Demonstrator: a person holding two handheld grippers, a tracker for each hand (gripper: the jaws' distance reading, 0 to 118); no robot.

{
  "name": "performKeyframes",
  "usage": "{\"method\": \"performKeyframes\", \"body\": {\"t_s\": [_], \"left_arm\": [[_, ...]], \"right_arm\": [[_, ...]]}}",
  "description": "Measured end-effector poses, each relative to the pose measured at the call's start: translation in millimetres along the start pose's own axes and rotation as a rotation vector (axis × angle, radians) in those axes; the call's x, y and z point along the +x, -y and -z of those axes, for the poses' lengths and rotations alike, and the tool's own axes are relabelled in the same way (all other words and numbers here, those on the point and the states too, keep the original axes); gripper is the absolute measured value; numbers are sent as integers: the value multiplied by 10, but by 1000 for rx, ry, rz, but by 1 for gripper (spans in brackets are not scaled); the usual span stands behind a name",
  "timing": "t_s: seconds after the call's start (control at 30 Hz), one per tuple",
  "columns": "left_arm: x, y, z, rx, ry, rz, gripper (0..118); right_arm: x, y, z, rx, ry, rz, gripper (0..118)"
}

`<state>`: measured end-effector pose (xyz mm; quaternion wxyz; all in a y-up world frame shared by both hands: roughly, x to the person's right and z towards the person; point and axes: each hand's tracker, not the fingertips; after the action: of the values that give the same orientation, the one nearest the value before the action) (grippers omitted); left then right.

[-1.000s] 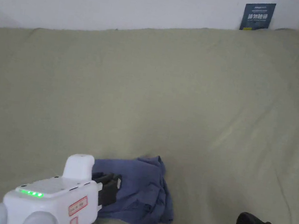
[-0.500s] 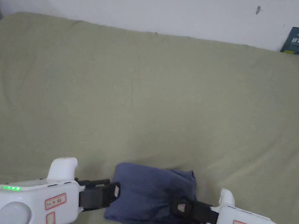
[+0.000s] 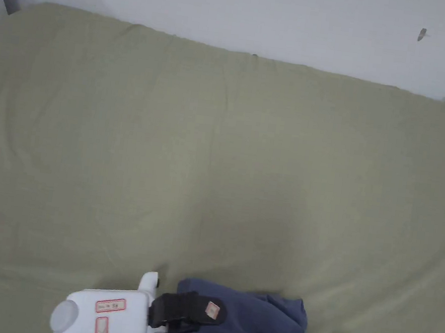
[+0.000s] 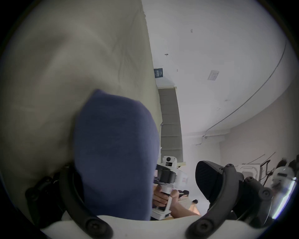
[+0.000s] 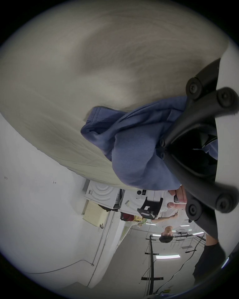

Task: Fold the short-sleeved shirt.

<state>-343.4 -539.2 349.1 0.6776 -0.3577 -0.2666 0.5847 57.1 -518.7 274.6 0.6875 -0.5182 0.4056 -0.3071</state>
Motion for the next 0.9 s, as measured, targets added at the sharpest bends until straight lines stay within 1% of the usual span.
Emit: {"method": "performKeyframes", "body": {"t_s": [0.03,0.07,0.1,0.13,0.17,0.2,0.23,0.27,0.33,0.37,0.47,0.57,0.63,0.7,0.8,0.83,0.9], "left_arm": [[76,-7,32,-21,-70,17,104],[98,-12,50,-23,-191,19,70],[66,7,116,-19,-401,29,21],[55,51,135,9,-309,24,21],[141,75,91,25,-246,24,21],[264,88,107,10,-342,36,22],[368,115,123,11,-385,73,22],[447,122,109,4,-391,107,22],[556,88,-147,10,-428,151,22],[604,70,-312,17,-443,171,22],[673,-137,-1174,60,-535,227,22],[676,-579,-2188,73,-700,257,22],[632,-931,-2871,42,-814,233,22],[538,-1269,-3464,63,-937,153,22],[417,-1549,-4195,104,-1020,89,23],[420,-1555,-4282,125,-1046,56,23],[311,-1599,-4482,143,-1030,67,23]], "right_arm": [[-5,4,2,3,2,0,0],[-14,11,1,7,4,0,0],[-24,20,-6,11,4,-2,0],[-23,28,-1,10,-9,-3,0],[-25,49,7,6,-11,-4,0],[-53,74,-7,10,-14,-7,0],[-82,94,-33,18,-15,-12,0],[-110,117,-63,28,-23,-17,0],[-177,163,-149,42,-59,-24,0],[-218,187,-184,44,-61,-31,0],[-332,288,-294,49,-55,-63,0],[-363,411,-369,49,-55,-70,0],[-341,488,-383,50,-30,-62,0],[-303,538,-373,49,26,-39,0],[-290,588,-371,48,55,-12,0],[-298,601,-383,51,71,-13,0],[-302,610,-407,52,84,-4,0]]}}
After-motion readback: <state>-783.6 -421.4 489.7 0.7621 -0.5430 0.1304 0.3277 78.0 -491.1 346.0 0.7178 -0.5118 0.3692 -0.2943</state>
